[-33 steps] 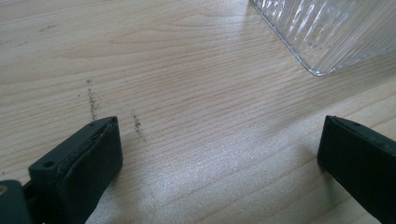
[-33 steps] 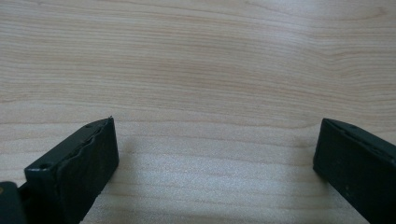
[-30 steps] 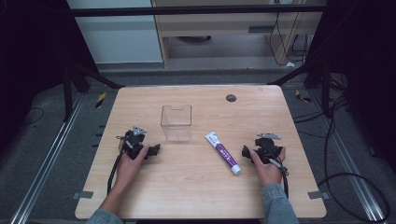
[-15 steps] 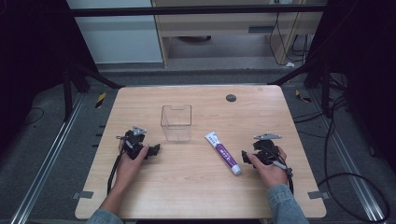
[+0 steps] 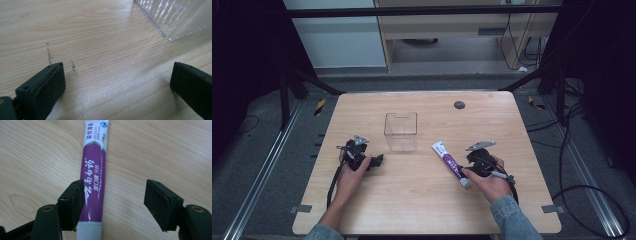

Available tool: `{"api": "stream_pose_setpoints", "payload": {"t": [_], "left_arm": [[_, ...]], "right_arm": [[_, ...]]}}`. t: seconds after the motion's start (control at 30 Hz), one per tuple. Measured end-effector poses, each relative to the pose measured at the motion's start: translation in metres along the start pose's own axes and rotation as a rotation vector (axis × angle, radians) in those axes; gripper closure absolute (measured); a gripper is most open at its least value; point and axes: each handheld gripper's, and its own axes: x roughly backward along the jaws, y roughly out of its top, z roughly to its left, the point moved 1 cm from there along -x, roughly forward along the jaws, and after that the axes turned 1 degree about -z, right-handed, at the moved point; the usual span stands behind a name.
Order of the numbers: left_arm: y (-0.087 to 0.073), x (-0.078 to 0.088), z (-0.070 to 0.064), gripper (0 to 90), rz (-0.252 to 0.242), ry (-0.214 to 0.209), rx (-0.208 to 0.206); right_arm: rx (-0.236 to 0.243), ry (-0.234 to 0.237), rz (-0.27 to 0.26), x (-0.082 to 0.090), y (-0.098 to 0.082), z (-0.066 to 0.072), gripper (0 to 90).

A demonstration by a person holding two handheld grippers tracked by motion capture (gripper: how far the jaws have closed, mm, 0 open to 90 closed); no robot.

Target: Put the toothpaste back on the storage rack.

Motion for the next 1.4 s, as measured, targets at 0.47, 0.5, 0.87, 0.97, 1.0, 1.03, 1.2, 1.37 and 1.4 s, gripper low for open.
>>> {"api": "stream_pose_setpoints", "payload": {"t": [0.47,0.5,0.87,0.97,1.0,1.03,1.2,1.37,1.4], "left_arm": [[0.000,0.000,0.000,0.0,0.000,0.000,0.000],[0.000,0.000,0.000,0.0,0.000,0.000,0.000],[0.000,0.000,0.000,0.0,0.000,0.001,0.000],[0.000,0.000,0.000,0.0,0.000,0.002,0.001],[0.000,0.000,0.000,0.0,0.000,0.002,0.001],[0.000,0.000,0.000,0.0,0.000,0.002,0.001],[0.000,0.000,0.000,0.0,0.000,0.002,0.001],[0.000,0.000,0.000,0.0,0.000,0.002,0.001],[0.000,0.000,0.000,0.0,0.000,0.002,0.000]], "right_arm": [[0.044,0.019,0.058,-0.025,0.030,0.014,31.5],[0.044,0.019,0.058,-0.025,0.030,0.014,31.5],[0.032,0.053,0.080,-0.041,0.048,0.012,38.1],[0.030,0.059,0.088,-0.045,0.051,0.013,38.8],[0.033,0.058,0.090,-0.047,0.052,0.013,38.6],[0.042,0.062,0.092,-0.048,0.052,0.014,38.3],[0.039,0.063,0.103,-0.052,0.055,0.013,34.0],[0.034,0.061,0.109,-0.055,0.055,0.012,33.1],[0.035,0.064,0.108,-0.055,0.055,0.011,34.6]]}}
